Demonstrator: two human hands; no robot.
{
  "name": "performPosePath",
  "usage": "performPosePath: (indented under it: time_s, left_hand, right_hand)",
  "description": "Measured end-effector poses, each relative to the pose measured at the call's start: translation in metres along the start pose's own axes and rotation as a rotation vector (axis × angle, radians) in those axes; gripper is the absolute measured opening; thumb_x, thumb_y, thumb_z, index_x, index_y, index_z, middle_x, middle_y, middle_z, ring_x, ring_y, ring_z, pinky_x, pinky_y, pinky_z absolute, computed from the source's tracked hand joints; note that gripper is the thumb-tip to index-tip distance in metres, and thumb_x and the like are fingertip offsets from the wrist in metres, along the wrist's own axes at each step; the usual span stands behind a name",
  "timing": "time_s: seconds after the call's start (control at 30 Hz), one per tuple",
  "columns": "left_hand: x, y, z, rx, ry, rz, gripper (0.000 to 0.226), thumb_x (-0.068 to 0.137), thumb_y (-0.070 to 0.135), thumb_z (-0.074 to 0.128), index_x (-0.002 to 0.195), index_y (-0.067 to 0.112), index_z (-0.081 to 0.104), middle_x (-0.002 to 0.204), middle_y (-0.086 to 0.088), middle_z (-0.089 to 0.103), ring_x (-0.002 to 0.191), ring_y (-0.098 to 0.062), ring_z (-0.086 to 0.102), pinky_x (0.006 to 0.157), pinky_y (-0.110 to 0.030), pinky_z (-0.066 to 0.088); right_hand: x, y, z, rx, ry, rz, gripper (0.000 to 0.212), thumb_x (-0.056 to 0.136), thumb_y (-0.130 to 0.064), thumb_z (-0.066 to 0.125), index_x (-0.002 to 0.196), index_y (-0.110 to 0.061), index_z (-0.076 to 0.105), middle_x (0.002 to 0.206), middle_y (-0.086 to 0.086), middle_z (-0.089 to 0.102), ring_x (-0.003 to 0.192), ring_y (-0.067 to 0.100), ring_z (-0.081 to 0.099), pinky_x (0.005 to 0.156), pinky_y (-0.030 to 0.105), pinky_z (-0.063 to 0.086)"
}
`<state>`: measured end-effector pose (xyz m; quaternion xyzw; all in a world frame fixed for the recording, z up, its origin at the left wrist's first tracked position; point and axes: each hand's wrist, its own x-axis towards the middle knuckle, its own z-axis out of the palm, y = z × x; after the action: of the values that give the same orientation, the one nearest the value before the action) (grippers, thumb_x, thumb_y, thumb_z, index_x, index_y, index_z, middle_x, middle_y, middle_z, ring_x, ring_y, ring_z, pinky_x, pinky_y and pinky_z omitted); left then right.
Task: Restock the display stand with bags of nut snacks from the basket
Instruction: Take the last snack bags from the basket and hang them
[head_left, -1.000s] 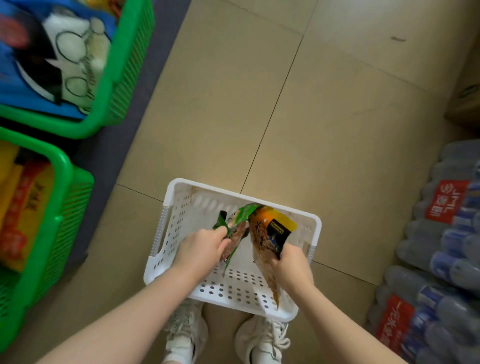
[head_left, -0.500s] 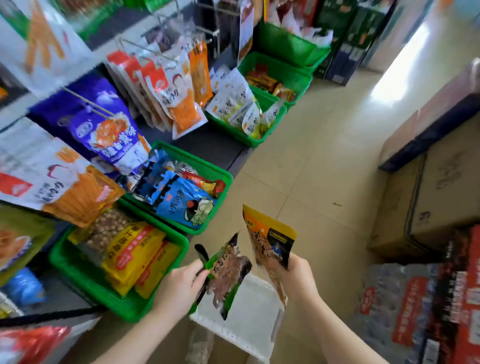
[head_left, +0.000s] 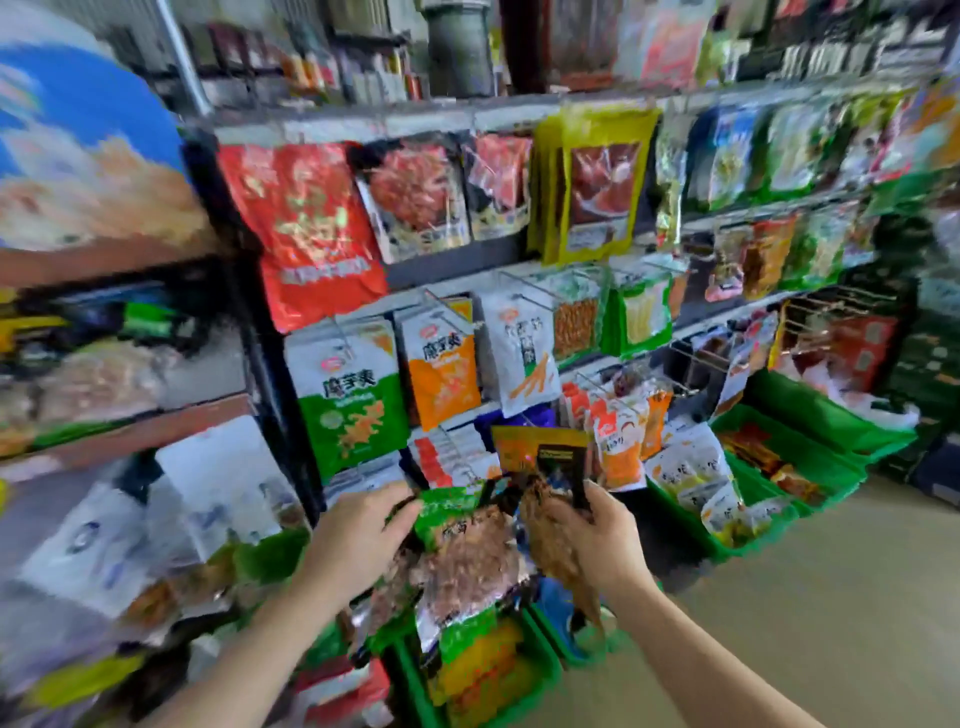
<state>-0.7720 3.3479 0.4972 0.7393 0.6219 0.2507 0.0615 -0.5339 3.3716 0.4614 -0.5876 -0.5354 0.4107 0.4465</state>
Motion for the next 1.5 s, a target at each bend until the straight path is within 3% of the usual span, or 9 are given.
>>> performPosePath:
  time_s: [0.1,0.23,0.57,0.67,0.9,1.03,1.13,1.23,1.5]
  left_hand:
    - [-0.008,-0.029,-0.082,-0.016,0.168,-0.068,0.030,0.087,0.038,0.050,0.059,0.028,0.045,0.053,-0.003,0.051,0.052,-0.018,0.052,0.054,-0.034,0.036]
    - [-0.024,-0.084,-0.177,-0.027,0.324,-0.157,0.033,0.089,0.034,0.052,0.072,0.007,0.060,0.072,-0.010,0.063,0.070,-0.024,0.058,0.062,-0.035,0.039]
    - [-0.011,-0.202,-0.325,-0.018,0.530,-0.134,0.041,0.092,0.019,0.049,0.055,0.008,0.036,0.052,-0.005,0.027,0.050,-0.020,0.031,0.052,-0.032,0.015]
    - [0.019,-0.229,-0.334,-0.185,0.562,-0.179,0.044,0.093,0.021,0.049,0.053,0.008,0.035,0.050,-0.003,0.025,0.047,-0.019,0.028,0.054,-0.031,0.015]
    - [0.107,-0.266,-0.340,-0.484,0.702,-0.082,0.021,0.091,0.020,0.053,0.101,0.008,0.067,0.095,-0.004,0.062,0.090,-0.015,0.054,0.078,-0.029,0.039]
    - [0.161,-0.300,-0.333,-0.277,0.715,-0.086,0.017,0.092,0.019,0.051,0.095,0.008,0.064,0.086,-0.008,0.056,0.087,-0.024,0.054,0.075,-0.038,0.041]
    - [0.180,-0.346,-0.297,0.082,0.473,-0.346,0.041,0.092,0.032,0.051,0.117,0.000,0.050,0.100,-0.019,0.063,0.090,-0.036,0.060,0.068,-0.041,0.043]
    - [0.175,-0.380,-0.267,-0.030,0.183,-0.639,0.073,0.086,0.052,0.049,0.139,0.008,0.026,0.137,-0.017,0.043,0.114,-0.034,0.051,0.086,-0.040,0.047]
    - [0.140,-0.372,-0.292,-0.151,0.505,-0.241,0.046,0.090,0.036,0.051,0.132,0.019,0.041,0.131,0.006,0.044,0.124,-0.009,0.040,0.102,-0.027,0.033]
  right_hand:
    - [0.007,-0.064,0.058,0.094,-0.016,-0.150,0.006,0.087,-0.014,0.060,0.088,-0.019,0.064,0.080,0.005,0.073,0.072,0.023,0.068,0.067,0.036,0.054]
    - [0.000,-0.147,0.142,0.161,-0.011,-0.356,0.011,0.089,-0.012,0.059,0.095,-0.021,0.059,0.078,-0.005,0.066,0.066,-0.005,0.058,0.059,0.012,0.045]
    - [-0.021,-0.265,0.300,0.143,0.060,-0.505,0.028,0.092,-0.029,0.053,0.082,-0.003,0.052,0.068,0.018,0.054,0.060,0.029,0.047,0.054,0.032,0.030]
    - [-0.016,-0.284,0.318,0.133,0.081,-0.557,0.034,0.095,-0.026,0.048,0.102,0.007,0.055,0.089,0.027,0.059,0.080,0.040,0.055,0.068,0.045,0.044]
    - [0.053,-0.310,0.336,0.105,0.123,-0.667,0.036,0.096,-0.017,0.045,0.063,-0.008,0.032,0.056,0.002,0.027,0.053,0.015,0.022,0.050,0.025,0.015]
    - [0.098,-0.322,0.353,0.161,0.080,-0.660,0.035,0.096,-0.016,0.046,0.066,0.001,0.038,0.060,0.007,0.032,0.056,0.013,0.025,0.054,0.029,0.019]
    - [0.122,-0.324,0.375,0.115,0.066,-0.652,0.042,0.094,-0.015,0.048,0.058,-0.014,0.029,0.052,-0.001,0.028,0.050,0.012,0.022,0.050,0.027,0.016]
    - [0.133,-0.318,0.398,0.019,0.041,-0.652,0.045,0.092,-0.016,0.051,0.054,-0.017,0.027,0.047,-0.003,0.029,0.044,0.011,0.025,0.050,0.031,0.019]
    - [0.124,-0.349,0.452,-0.190,0.025,-0.833,0.046,0.092,-0.021,0.051,0.052,-0.023,0.029,0.043,-0.001,0.033,0.040,0.015,0.032,0.043,0.031,0.020]
